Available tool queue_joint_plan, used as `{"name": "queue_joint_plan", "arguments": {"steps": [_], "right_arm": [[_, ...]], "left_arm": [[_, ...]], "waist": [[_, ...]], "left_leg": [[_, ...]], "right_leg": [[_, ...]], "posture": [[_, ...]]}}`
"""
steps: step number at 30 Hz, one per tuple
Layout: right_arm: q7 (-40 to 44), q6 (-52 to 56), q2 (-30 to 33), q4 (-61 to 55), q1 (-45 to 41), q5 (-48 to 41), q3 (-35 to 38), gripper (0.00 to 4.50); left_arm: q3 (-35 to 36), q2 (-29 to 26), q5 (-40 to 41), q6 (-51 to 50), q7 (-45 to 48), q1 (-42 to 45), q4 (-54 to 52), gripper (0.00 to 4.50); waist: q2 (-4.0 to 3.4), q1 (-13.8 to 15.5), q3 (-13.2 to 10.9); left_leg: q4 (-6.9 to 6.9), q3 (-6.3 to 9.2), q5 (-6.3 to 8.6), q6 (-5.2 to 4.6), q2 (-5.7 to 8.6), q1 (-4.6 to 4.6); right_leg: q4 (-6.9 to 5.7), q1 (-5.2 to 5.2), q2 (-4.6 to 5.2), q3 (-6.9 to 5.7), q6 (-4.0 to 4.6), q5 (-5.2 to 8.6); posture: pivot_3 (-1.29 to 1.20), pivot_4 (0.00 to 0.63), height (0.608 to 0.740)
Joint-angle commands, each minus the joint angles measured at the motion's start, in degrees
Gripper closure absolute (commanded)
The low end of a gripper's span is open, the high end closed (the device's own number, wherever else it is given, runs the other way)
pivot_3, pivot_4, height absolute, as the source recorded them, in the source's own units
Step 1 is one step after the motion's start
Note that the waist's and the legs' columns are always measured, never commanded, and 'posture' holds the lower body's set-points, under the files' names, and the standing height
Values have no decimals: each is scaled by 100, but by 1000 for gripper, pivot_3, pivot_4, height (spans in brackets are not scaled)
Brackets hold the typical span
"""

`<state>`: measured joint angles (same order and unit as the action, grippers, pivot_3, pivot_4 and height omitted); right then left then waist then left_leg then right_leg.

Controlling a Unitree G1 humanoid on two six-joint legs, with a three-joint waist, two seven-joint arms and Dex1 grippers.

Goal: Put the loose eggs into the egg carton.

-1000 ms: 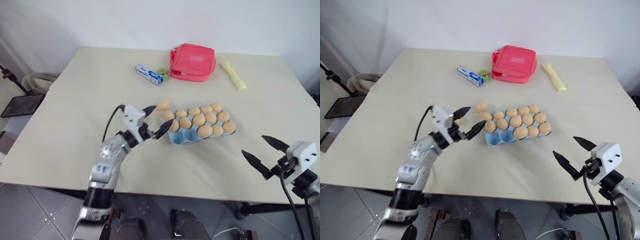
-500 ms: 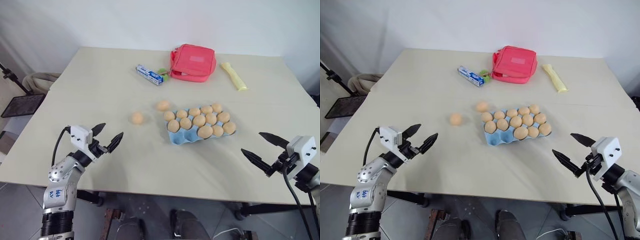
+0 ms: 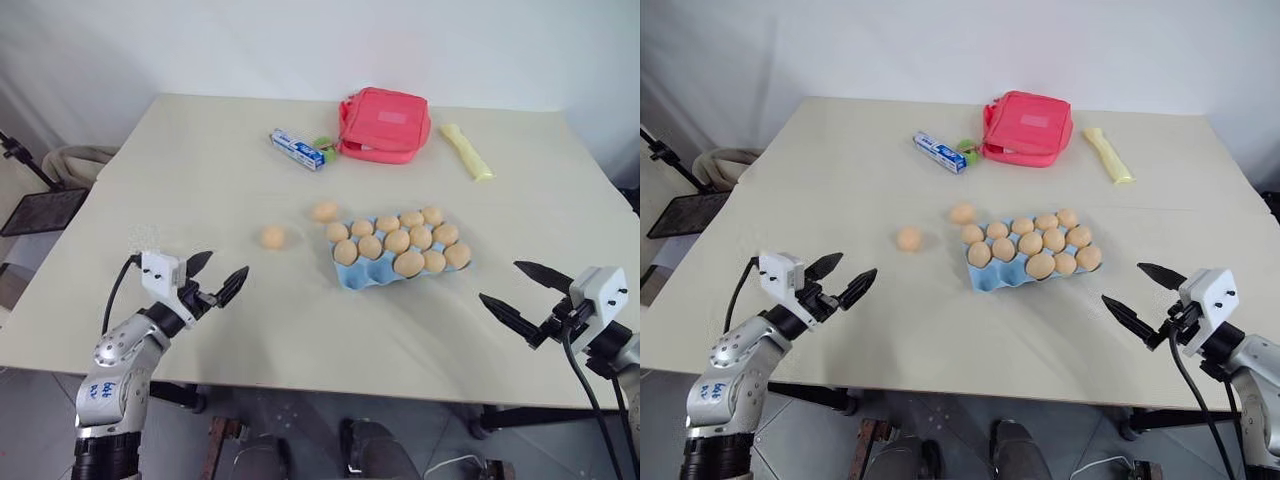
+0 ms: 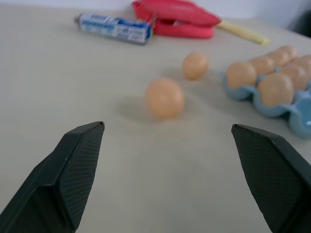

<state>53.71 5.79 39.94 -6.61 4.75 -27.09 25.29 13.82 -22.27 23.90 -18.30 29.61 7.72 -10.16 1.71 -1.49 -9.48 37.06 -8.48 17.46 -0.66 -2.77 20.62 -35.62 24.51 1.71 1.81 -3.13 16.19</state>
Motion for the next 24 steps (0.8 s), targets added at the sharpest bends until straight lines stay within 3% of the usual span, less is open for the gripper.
{"name": "queue_joint_plan", "arguments": {"steps": [1,12,24], "right_arm": [[-56,35,91,-159,-14,-39,62,0],[-278,250,35,-445,176,-52,80,0],[-418,342,41,-628,399,-96,200,0]], "left_arm": [[-199,124,-229,398,-70,559,399,35],[-791,450,-907,684,-185,2493,2977,35],[-1175,504,-1453,795,-74,3338,4512,35]], "waist": [[0,12,0],[1,-2,-1],[5,-6,-3]], "left_leg": [[0,0,-1,-2,0,2],[-2,-2,-16,-24,-2,3],[-1,-3,-15,-20,-3,7]], "right_leg": [[0,0,0,-1,-1,-1],[0,4,-13,1,-8,-4],[1,9,-15,1,-9,-5]], "posture": [[0,150,740],[0,150,740],[0,150,740]]}}
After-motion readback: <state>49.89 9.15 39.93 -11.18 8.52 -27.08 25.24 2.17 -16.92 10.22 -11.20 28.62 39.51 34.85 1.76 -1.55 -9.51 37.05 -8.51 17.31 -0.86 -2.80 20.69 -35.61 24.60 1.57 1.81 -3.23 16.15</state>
